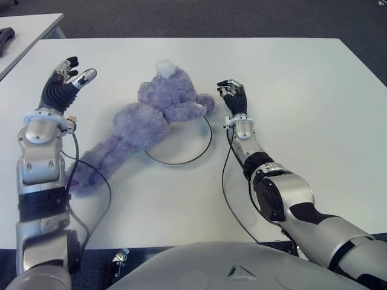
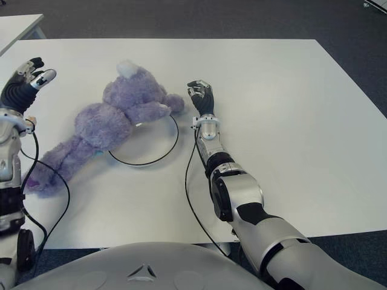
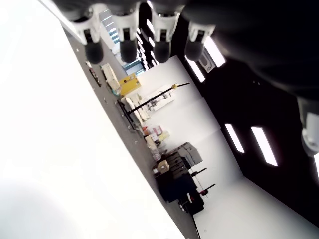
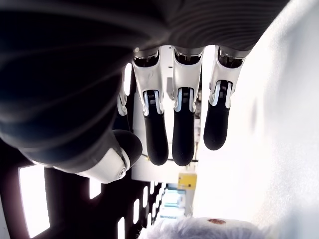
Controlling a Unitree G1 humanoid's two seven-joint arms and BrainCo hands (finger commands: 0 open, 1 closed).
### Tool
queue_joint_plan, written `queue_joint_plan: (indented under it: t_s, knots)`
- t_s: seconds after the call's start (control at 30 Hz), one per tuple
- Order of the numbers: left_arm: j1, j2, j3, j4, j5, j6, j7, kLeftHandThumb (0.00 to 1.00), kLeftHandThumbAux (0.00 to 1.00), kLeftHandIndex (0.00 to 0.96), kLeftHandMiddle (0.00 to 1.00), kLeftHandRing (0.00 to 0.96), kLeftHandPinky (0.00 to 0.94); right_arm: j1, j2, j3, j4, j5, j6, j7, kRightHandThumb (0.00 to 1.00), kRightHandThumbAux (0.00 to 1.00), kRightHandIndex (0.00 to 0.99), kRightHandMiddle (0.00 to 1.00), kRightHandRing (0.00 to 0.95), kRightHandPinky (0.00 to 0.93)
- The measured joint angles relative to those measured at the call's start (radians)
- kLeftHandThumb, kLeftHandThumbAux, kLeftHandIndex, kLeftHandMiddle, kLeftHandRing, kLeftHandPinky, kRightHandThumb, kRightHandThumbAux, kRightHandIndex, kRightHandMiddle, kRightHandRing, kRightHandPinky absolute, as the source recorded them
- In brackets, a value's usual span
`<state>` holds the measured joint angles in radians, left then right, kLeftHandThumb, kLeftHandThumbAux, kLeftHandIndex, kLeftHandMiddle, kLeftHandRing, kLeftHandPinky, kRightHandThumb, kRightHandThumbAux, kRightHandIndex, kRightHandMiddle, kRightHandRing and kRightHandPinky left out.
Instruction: Put the doll into the plate.
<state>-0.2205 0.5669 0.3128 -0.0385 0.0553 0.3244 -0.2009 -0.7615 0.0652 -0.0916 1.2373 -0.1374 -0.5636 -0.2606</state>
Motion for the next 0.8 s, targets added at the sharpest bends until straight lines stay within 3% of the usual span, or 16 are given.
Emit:
queue_joint_plan:
  t_s: [0.43,0.8]
  knots:
    - [-0.049,-0.067,-0.116,0.197,-0.018,-0.165,-0.056,0.000,0.499,0.000,0.040,0.021,0.000,0.000,0.001,0.000,-0.001,0.000,0.000,0.000,0.680,0.737,0.410,0.363,0.357,0.338]
    - [-0.075,-0.126,-0.172,0.309,-0.029,-0.226,-0.069,0.000,0.520,0.000,0.031,0.020,0.000,0.000,0.002,0.001,-0.001,-0.001,0.000,-0.001,0.679,0.737,0.411,0.366,0.359,0.343]
